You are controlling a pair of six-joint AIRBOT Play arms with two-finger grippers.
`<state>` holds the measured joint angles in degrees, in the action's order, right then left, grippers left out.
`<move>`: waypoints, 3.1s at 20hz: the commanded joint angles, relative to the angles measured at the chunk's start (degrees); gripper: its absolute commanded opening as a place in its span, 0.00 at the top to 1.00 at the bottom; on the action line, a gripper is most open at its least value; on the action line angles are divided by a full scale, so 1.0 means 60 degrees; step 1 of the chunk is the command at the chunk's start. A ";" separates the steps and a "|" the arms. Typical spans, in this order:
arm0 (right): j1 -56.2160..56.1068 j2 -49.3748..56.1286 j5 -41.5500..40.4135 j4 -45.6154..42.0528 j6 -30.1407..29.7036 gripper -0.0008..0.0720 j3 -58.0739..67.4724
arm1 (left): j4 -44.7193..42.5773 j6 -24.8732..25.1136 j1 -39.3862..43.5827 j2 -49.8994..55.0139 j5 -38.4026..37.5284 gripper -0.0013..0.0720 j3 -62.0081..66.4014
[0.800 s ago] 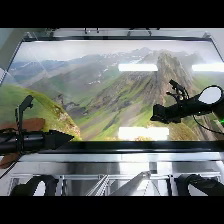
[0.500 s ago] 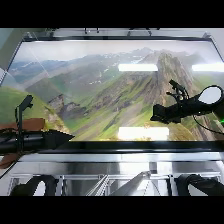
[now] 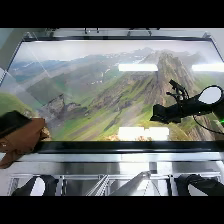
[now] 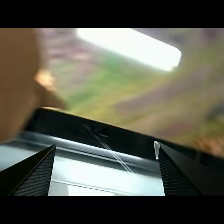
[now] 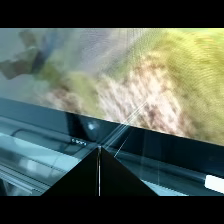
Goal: Fold the shirts.
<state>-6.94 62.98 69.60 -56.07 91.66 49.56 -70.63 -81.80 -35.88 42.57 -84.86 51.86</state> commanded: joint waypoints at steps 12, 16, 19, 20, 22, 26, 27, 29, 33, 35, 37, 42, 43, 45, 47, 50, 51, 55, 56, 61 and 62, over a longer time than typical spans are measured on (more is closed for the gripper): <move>-0.0007 -0.0007 -0.0288 0.0000 0.0004 0.96 -0.0004 | -0.1013 -0.0015 -0.4637 0.5752 0.0627 0.01 0.0539; -0.0011 -0.0007 -0.0291 0.0004 0.0004 0.96 -0.0004 | 0.0973 0.1198 -0.4637 0.6870 0.1049 0.07 0.0543; -0.0007 0.0011 -0.0331 0.0000 0.0004 0.96 -0.0004 | 0.2674 0.1934 -0.4637 0.7144 0.0922 0.97 0.0590; -0.0011 0.0015 -0.0331 0.0000 0.0004 0.96 -0.0004 | 0.3209 0.1996 -0.4637 0.7111 0.0750 0.98 0.0707; -0.0007 0.0015 -0.0339 0.0000 0.0004 0.96 -0.0004 | 0.4936 0.2277 -0.4612 0.6932 -0.0044 0.98 0.1042; -0.0007 0.0015 -0.0441 0.0007 0.0004 0.96 -0.0004 | 0.8837 0.3191 -0.3257 0.5788 -0.1537 0.98 0.1705; -0.0007 0.0015 -0.0466 0.0051 0.0004 0.96 0.0000 | 0.9752 0.3206 -0.2590 0.5413 -0.1632 0.95 0.1803; -0.0007 0.0011 -0.0317 0.0189 0.0000 0.96 -0.0004 | 1.1595 0.3483 -0.0801 0.4710 -0.1632 0.94 0.2069; 0.0069 0.0007 0.0077 0.0124 -0.0889 0.96 0.0000 | 1.2054 0.3297 0.2732 0.4404 -0.1421 0.94 0.3089; 0.0273 0.0004 0.0492 0.0095 -0.1228 0.96 0.0000 | 1.2040 0.3311 0.4226 0.4499 -0.1410 0.94 0.3661; 0.0648 0.0004 0.0688 0.0058 -0.1290 0.96 0.0000 | 1.2021 0.3377 0.5209 0.4943 -0.1610 0.94 0.4462; 0.1759 -0.0040 0.0743 0.0036 -0.1293 0.96 0.0000 | 1.0990 0.3373 0.6167 0.6313 -0.1581 0.94 0.5002; 0.1872 -0.0040 0.0772 0.0040 -0.1290 0.96 0.0000 | 1.0459 0.3370 0.6302 0.6641 -0.1592 0.78 0.5002; 0.1982 -0.0040 0.0911 -0.0022 -0.1370 0.95 0.0000 | 0.9894 0.3042 0.6400 0.7209 -0.1617 0.51 0.5002; 0.1974 -0.0036 0.1370 -0.0302 -0.1781 0.95 0.0000 | 0.9959 0.2805 0.6142 0.7639 -0.1792 0.38 0.5013; 0.1974 -0.0036 0.1730 -0.0616 -0.1778 0.95 0.0000 | 0.9490 0.2273 0.5184 0.7978 -0.2167 0.01 0.5009; 0.1963 -0.0036 0.1730 -0.0616 -0.1781 0.95 0.0000 | 0.8735 0.2135 0.4954 0.7996 -0.2375 0.01 0.5005; 0.1978 0.0255 0.1075 -0.1067 -0.1749 0.88 -0.0004 | 0.5122 0.1581 0.5231 0.7807 -0.2248 0.01 0.4594; 0.1978 0.0426 0.0969 -0.1439 -0.1541 0.44 -0.0004 | 0.5020 0.1596 0.5490 0.7701 -0.2022 0.01 0.4186; 0.1978 0.1887 -0.0076 -0.1614 -0.1555 0.41 0.0004 | 0.4918 0.2062 0.7289 0.7825 -0.0426 0.01 0.1756; 0.1978 0.2280 -0.0229 -0.1621 -0.1716 0.41 0.0051 | 0.4918 0.2131 0.7530 0.8021 -0.0233 0.01 0.1443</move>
<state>4.93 71.66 71.88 -65.14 82.24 49.63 -38.79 -70.06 4.62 89.27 -91.35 66.87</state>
